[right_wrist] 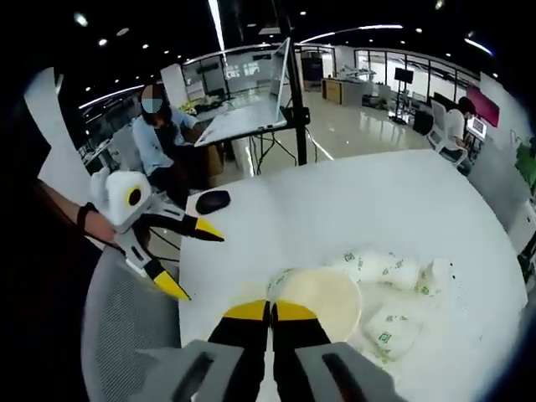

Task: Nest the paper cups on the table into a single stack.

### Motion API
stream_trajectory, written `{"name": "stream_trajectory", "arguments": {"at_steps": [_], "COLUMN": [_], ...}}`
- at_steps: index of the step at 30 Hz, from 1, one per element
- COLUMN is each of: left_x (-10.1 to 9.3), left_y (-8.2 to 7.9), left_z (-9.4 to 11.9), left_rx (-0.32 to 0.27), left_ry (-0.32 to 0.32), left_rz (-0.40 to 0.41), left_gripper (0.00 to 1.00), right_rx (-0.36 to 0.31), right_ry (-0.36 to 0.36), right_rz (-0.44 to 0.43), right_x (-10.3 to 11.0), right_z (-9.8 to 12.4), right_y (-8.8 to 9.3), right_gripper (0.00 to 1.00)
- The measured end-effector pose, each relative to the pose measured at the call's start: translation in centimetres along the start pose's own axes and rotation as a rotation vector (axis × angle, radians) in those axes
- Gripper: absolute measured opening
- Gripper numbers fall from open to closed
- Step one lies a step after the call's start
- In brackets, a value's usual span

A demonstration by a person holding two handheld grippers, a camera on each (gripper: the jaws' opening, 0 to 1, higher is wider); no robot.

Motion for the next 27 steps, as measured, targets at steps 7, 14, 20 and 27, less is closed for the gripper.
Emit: {"name": "stream_trajectory", "arguments": {"at_steps": [7, 14, 20, 27], "left_x": [0.0, 0.0, 0.2, 0.3], "left_y": [0.0, -0.1, 0.0, -0.1], "left_z": [0.1, 0.1, 0.1, 0.2], "left_rx": [-0.002, -0.004, -0.006, -0.011], "left_ry": [-0.002, -0.005, -0.006, -0.010], "left_rz": [0.002, 0.006, 0.009, 0.018], "left_gripper": [0.62, 0.62, 0.62, 0.61], "right_rx": [0.058, 0.134, 0.174, 0.210], "right_ry": [-0.023, -0.052, -0.071, -0.086], "right_rz": [0.076, 0.136, 0.155, 0.180], "right_x": [0.8, 2.1, 2.2, 2.5], "right_z": [-0.3, -1.7, -2.9, -3.9], "right_y": [-0.5, 0.2, 0.8, 1.0], "right_gripper": [0.00, 0.00, 0.00, 0.00]}}
Point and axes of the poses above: the point that each gripper's makers call its tool centre point, and the gripper's own axes: z roughly backward along the fingers, x roughly to its left, y roughly out of its underside, the point moved 6 cm from there along z, roughly backward along the fingers, and after that the axes turned 3 degrees about -z, right-handed, at the moved point
